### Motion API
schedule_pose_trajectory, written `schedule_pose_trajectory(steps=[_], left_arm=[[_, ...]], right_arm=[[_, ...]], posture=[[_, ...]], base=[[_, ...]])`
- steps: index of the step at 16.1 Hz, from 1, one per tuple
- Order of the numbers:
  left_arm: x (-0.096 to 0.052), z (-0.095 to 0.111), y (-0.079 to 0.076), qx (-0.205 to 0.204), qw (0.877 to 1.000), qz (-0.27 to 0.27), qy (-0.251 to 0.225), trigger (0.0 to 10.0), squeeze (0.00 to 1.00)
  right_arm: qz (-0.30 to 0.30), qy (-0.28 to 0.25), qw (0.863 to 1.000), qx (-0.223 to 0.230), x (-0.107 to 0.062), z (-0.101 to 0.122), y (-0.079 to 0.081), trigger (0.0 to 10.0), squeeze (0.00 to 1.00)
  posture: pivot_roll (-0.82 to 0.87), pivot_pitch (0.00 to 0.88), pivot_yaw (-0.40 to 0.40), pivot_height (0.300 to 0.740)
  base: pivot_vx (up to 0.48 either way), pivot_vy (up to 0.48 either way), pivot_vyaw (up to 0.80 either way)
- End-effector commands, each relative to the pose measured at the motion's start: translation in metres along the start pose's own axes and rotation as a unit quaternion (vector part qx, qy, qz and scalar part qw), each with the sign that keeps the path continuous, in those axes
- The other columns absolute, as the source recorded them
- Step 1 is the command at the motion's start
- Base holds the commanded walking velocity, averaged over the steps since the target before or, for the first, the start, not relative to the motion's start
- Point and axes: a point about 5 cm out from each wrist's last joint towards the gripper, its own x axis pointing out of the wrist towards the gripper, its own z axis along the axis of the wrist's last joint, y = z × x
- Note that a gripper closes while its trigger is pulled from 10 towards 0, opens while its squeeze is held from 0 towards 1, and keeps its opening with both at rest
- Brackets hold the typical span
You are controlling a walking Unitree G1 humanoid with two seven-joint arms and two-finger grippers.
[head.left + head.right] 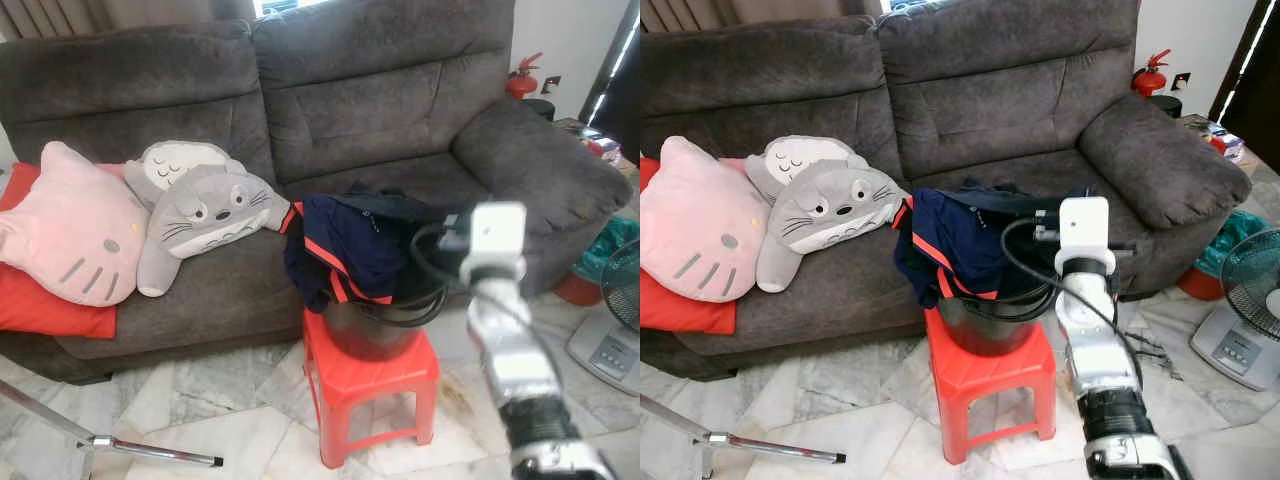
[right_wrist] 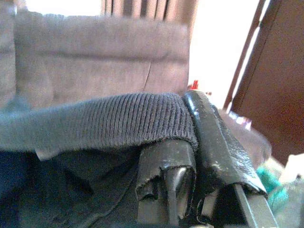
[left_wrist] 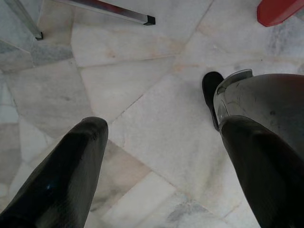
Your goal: Hang hanger
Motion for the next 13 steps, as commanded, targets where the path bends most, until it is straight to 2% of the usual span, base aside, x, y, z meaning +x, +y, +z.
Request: schedule_pose_trajectory(steps=[1,2,5,8,10,11,12,13], left_arm=[[-0.001,-0.002,0.007,0.01,1.0,0.005,0.009,10.0,0.0],[-0.001,-0.002,0.007,0.011,1.0,0.005,0.01,10.0,0.0],[-0.001,-0.003,0.007,0.011,1.0,0.006,0.011,10.0,0.0],[-0.001,-0.004,0.007,0.012,1.0,0.007,0.013,10.0,0.0],[-0.001,-0.004,0.007,0.012,1.0,0.007,0.013,10.0,0.0],[-0.002,-0.007,0.008,0.016,1.0,0.005,0.018,10.0,0.0],[-0.002,-0.008,0.008,0.018,1.0,0.004,0.021,10.0,0.0],[-0.002,-0.009,0.008,0.021,1.0,0.003,0.022,10.0,0.0]], right_arm=[[-0.013,-0.042,0.999,0.009,0.011,0.026,-0.005,10.0,0.0],[-0.022,-0.072,0.997,0.01,0.018,0.044,-0.009,10.0,0.0],[-0.045,-0.125,0.991,0.021,0.02,0.068,-0.015,10.0,0.0],[-0.079,-0.145,0.986,0.031,0.013,0.075,-0.022,10.0,0.0],[-0.079,-0.144,0.986,0.031,0.013,0.076,-0.023,10.0,0.0],[-0.122,-0.068,0.988,0.064,0.001,0.045,-0.034,10.0,0.0],[-0.148,0.006,0.981,0.126,-0.009,0.02,-0.038,10.0,0.0],[-0.159,0.06,0.969,0.179,-0.016,0.003,-0.034,10.0,0.0]], posture=[[-0.24,0.0,0.127,0.74],[-0.24,0.0,0.129,0.74],[-0.24,0.0,0.131,0.74],[-0.24,0.0,0.132,0.74],[-0.24,0.0,0.132,0.74],[-0.24,0.0,0.142,0.74],[-0.25,0.0,0.143,0.74],[-0.25,0.0,0.144,0.74]], base=[[0.0,0.0,0.0],[0.0,0.0,0.0],[0.0,0.0,0.0],[0.0,0.0,0.0],[0.0,0.0,0.0],[0.0,0.0,0.0],[0.0,0.0,0.0],[0.0,0.0,0.0]])
